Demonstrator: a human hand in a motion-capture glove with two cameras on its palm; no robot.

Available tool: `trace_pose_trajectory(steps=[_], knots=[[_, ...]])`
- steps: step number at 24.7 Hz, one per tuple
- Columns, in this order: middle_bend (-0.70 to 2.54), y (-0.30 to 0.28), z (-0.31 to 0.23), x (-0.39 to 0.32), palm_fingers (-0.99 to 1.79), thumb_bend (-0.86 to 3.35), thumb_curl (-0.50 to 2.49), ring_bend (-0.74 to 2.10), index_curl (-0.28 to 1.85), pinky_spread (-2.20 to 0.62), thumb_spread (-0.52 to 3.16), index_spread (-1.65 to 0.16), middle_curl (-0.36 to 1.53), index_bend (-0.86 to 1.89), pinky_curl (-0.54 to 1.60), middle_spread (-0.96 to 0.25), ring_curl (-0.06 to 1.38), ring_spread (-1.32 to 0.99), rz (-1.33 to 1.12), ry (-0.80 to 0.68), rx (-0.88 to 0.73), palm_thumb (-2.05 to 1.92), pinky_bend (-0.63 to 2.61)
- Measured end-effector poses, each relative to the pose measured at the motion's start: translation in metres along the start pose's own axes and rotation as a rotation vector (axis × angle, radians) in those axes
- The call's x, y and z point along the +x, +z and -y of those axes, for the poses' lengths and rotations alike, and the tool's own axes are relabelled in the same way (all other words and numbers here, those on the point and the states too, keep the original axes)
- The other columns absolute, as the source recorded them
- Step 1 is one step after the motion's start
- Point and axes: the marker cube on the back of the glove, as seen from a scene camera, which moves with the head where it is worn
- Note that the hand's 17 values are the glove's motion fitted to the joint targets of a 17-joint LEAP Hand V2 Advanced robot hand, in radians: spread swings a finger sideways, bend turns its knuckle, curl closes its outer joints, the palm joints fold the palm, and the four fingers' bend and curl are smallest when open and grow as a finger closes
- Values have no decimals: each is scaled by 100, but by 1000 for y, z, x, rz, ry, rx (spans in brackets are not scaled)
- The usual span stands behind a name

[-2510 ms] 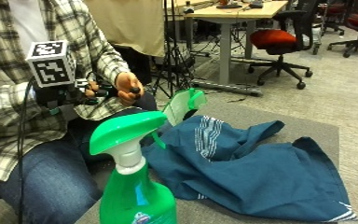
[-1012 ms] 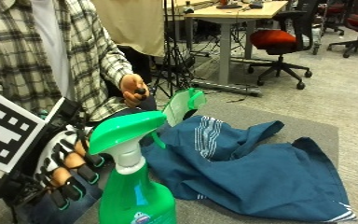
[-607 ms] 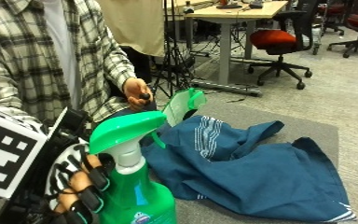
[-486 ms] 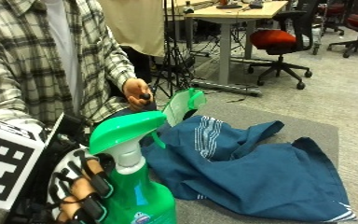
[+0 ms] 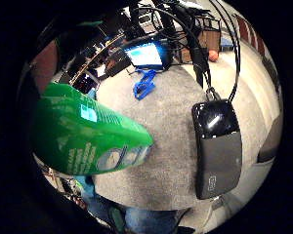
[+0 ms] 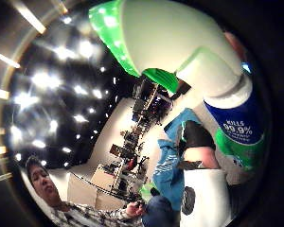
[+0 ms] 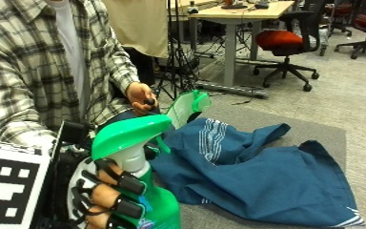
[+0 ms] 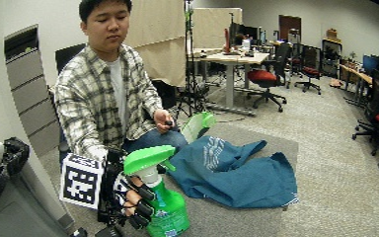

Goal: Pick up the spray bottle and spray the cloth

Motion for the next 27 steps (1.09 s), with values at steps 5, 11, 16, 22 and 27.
trace_pose_trajectory(steps=[5,11,16,22,27], knots=[[19,4,14,0,69,-1,50,42,33,16,104,-29,31,17,24,-7,31,-2,98,-17,77,81,48],[35,3,25,1,110,-1,53,52,31,7,94,-27,37,10,25,-9,34,-10,184,30,137,89,47],[39,5,32,-2,119,-3,56,53,36,1,81,-26,41,17,28,-12,39,-14,157,33,178,92,47],[42,9,34,-9,128,-1,61,51,40,-9,60,-27,45,20,33,-14,40,-16,108,11,274,99,55],[45,9,38,-11,129,-2,64,53,44,-12,49,-27,47,24,34,-13,42,-16,143,15,318,102,51]])
